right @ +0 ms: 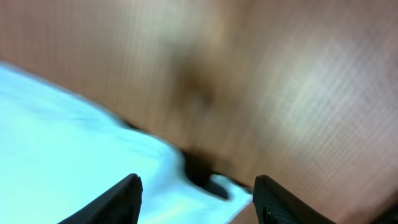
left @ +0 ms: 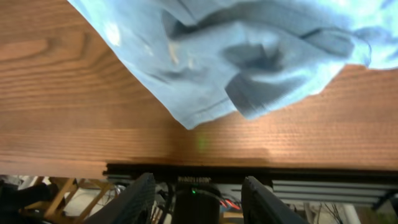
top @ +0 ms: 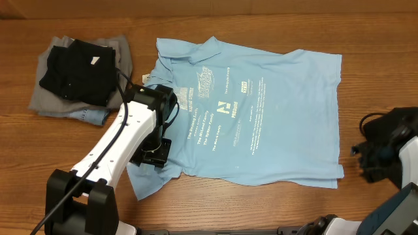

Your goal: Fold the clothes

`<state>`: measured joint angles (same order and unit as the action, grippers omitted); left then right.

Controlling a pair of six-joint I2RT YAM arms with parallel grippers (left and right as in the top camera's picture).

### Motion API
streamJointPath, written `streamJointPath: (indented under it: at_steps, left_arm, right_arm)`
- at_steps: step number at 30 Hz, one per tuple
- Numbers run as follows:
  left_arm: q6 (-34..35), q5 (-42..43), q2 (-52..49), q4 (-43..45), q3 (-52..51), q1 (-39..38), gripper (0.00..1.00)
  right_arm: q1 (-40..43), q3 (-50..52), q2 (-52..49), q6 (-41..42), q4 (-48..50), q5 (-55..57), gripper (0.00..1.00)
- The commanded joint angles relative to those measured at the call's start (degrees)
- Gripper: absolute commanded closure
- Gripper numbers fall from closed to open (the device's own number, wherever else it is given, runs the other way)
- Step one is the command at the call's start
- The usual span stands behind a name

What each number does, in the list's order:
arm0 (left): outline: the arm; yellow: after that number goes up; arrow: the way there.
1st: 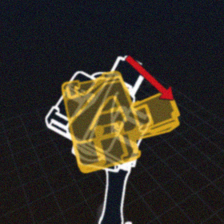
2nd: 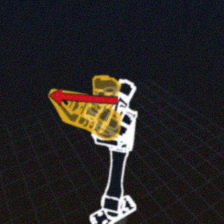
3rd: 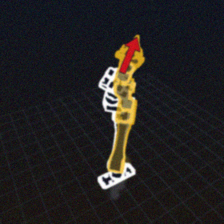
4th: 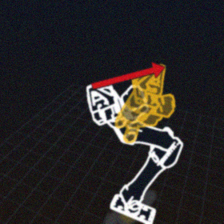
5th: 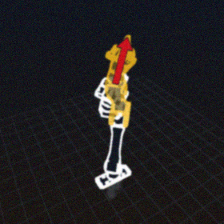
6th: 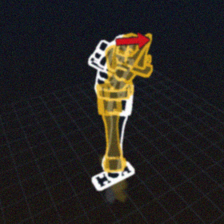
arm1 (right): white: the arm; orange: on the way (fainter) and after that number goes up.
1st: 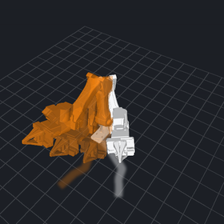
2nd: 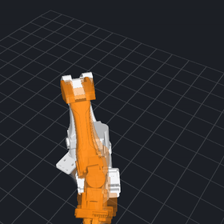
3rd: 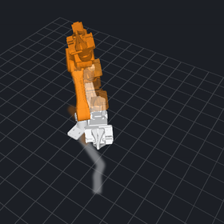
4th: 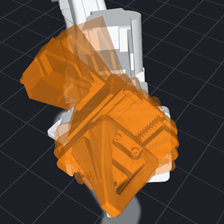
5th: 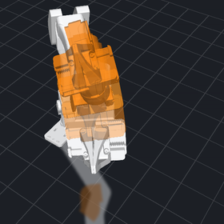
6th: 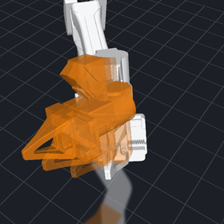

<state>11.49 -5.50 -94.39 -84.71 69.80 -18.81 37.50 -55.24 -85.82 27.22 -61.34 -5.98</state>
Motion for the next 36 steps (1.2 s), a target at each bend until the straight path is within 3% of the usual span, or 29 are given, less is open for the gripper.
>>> streamJointPath:
  at_steps: [1,4,9,10,13,14,18,22,27,31,32,36]
  left_arm:
    - [-1.22,-3.06,0.39,6.05,1.46,1.64,0.58]
    - [-1.29,-1.88,0.33,13.29,1.44,2.47,0.68]
    - [-1.68,0.22,-0.66,19.67,-0.79,2.86,0.68]
    - [-1.68,0.22,-1.05,20.50,-1.75,3.06,0.68]
    - [-1.68,0.20,-2.23,23.21,-5.01,4.17,0.70]
    - [-1.68,0.26,-2.67,24.37,-6.12,4.68,0.70]
    - [-2.27,0.24,-5.33,29.75,-10.60,7.06,0.73]
    - [-2.75,0.17,-8.26,31.89,-11.69,9.03,0.74]
    - [-3.87,0.20,-9.40,32.17,-11.67,10.25,0.77]
    - [-3.89,0.20,-9.40,32.96,-11.67,10.25,0.73]
    - [-4.28,0.20,-9.40,32.96,-11.67,10.25,0.72]
    - [-4.26,1.81,-9.42,33.18,-11.85,10.19,0.72]
  right_arm:
    - [0.11,-5.31,0.11,-7.89,-0.42,-12.61,0.41]
    - [0.07,-4.59,0.09,-7.98,-3.28,-14.62,0.41]
    - [0.07,4.39,0.09,-6.19,-3.76,-12.96,0.38]
    - [0.07,7.06,0.09,-5.20,-2.73,-13.00,0.45]
    - [0.07,12.98,0.09,-2.95,0.61,-12.98,0.93]
    - [0.07,14.82,0.09,-1.95,2.01,-12.90,0.96]
    - [0.09,21.84,0.09,7.58,11.89,-8.92,0.96]
    - [0.20,22.23,0.09,10.82,14.75,-1.57,0.96]
    - [1.40,13.53,0.11,10.75,6.23,8.61,0.96]
    - [1.49,4.55,0.11,10.29,-2.19,8.94,0.95]
    - [1.49,2.21,0.11,10.27,-4.28,8.94,0.94]
    - [1.40,-2.56,0.11,4.50,-7.56,3.58,0.69]
